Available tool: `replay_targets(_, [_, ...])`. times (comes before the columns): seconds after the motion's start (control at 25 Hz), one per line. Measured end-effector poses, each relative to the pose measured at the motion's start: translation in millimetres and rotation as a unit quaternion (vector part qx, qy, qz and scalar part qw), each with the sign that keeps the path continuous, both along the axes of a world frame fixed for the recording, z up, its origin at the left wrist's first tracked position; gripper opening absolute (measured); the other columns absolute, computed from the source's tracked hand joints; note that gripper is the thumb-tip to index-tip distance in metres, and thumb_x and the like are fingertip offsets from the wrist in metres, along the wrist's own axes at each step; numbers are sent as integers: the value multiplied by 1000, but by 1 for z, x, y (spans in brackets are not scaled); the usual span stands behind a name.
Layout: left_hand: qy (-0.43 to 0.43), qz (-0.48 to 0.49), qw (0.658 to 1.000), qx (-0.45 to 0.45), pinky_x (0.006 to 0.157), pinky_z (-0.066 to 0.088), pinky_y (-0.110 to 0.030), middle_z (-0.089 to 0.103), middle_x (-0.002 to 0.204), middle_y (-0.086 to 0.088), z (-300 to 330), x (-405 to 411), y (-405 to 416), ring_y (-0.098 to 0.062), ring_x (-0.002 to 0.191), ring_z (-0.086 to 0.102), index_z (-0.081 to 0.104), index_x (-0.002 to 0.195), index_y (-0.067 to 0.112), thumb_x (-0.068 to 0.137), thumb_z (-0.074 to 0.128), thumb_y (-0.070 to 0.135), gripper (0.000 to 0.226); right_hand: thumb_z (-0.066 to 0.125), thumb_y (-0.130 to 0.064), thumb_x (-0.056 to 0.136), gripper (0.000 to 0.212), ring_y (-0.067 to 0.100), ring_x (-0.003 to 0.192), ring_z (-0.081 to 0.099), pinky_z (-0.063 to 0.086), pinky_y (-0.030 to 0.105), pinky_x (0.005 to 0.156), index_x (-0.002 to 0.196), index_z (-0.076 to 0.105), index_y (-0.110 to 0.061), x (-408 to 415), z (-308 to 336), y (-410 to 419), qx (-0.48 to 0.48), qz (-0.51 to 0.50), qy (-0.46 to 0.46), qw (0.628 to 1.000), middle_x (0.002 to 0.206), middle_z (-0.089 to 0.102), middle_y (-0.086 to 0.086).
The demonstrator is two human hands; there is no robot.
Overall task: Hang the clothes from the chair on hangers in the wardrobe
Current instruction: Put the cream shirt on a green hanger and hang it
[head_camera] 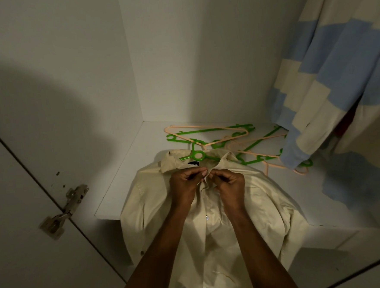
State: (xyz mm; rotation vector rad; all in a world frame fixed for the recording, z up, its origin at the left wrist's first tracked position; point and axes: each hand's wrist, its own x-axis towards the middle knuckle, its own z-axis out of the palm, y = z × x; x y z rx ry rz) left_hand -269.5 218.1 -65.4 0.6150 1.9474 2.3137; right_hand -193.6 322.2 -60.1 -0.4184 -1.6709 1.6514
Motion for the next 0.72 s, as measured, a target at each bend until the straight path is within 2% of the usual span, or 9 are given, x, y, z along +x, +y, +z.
replay_targets(0.28, [-29,-19,999,10,88,59,-36,79,91,-8,3,2,-4,-24,92,76,80,96,4,85,74,-4,15,75,8,80,14,29,78,75,60,38,79,85,80,-4,2,2,-1,1,3,14,1000,80,77,10])
replay_targets(0.48, [-28,-22,999,-3,84,59,-28,79,88,-9,4,3,-1,-22,88,77,80,96,2,77,85,0,20,75,10,79,18,27,74,74,59,36,73,81,80,-8,1,3,-1,13,-6,21,1000,77,77,8])
replay_targets(0.64, [-3,-14,1000,-7,82,60,-38,79,87,-10,-2,0,-3,-27,85,76,78,95,4,85,78,1,11,75,9,79,16,27,79,76,61,40,81,86,81,-5,1,4,-4,25,0,19,1000,81,78,7])
replay_targets(0.72, [-2,-14,1000,-9,81,61,-39,78,87,-9,-2,0,-4,-28,84,76,76,95,6,86,77,2,9,76,7,80,13,29,82,76,61,40,82,88,81,-3,2,4,-3,8,18,24,1000,83,79,10])
